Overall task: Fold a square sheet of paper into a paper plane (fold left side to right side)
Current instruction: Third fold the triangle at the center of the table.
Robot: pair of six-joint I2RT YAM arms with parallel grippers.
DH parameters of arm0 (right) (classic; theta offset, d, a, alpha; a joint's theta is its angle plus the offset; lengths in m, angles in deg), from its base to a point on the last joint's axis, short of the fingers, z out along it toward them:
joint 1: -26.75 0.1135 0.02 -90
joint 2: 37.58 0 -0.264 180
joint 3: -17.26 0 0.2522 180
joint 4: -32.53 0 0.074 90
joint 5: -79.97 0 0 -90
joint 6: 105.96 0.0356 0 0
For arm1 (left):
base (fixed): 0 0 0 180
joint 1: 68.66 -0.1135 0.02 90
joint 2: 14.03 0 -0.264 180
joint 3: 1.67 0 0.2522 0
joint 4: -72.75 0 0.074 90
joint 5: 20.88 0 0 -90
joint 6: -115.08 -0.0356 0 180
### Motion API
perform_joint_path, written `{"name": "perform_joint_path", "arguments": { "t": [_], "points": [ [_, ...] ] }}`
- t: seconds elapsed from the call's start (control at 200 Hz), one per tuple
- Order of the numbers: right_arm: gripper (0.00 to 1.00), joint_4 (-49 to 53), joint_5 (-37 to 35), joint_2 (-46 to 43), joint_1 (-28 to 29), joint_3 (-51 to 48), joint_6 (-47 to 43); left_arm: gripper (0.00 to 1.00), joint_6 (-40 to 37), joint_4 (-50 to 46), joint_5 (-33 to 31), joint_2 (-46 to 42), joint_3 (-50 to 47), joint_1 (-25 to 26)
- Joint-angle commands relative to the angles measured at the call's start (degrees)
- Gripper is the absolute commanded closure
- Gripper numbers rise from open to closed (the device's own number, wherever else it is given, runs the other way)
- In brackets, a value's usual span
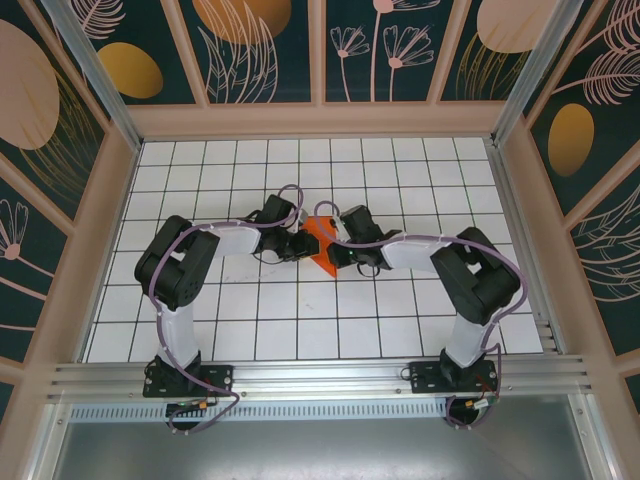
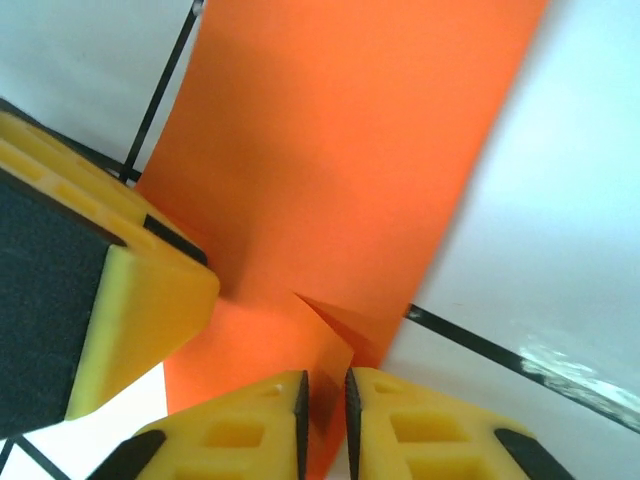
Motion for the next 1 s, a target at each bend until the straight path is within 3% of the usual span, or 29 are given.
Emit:
{"name": "perform_joint_path", "arguments": {
  "t": [0.0, 0.11, 0.345, 0.996],
  "points": [
    [0.78, 3.8, 0.8, -5.3, -0.8, 0.8, 1.4, 0.75, -0.8, -2.5, -4.2, 2.7, -2.2, 0.0],
    [0.78, 5.4, 3.9, -9.2, -0.8, 0.2, 2.3, 0.76, -0.7, -2.6, -4.1, 2.5, -2.0, 0.1],
    [0.80, 2.9, 20.1, -9.6, -0.1, -2.4, 6.6, 0.76, -0.7, -2.5, -4.1, 2.4, -1.7, 0.2],
    [0.81, 3.9, 17.0, -1.1, 0.4, -2.2, 8.0, 0.76, -0.8, -2.6, -3.9, 3.0, -0.8, 0.4]
  ]
}}
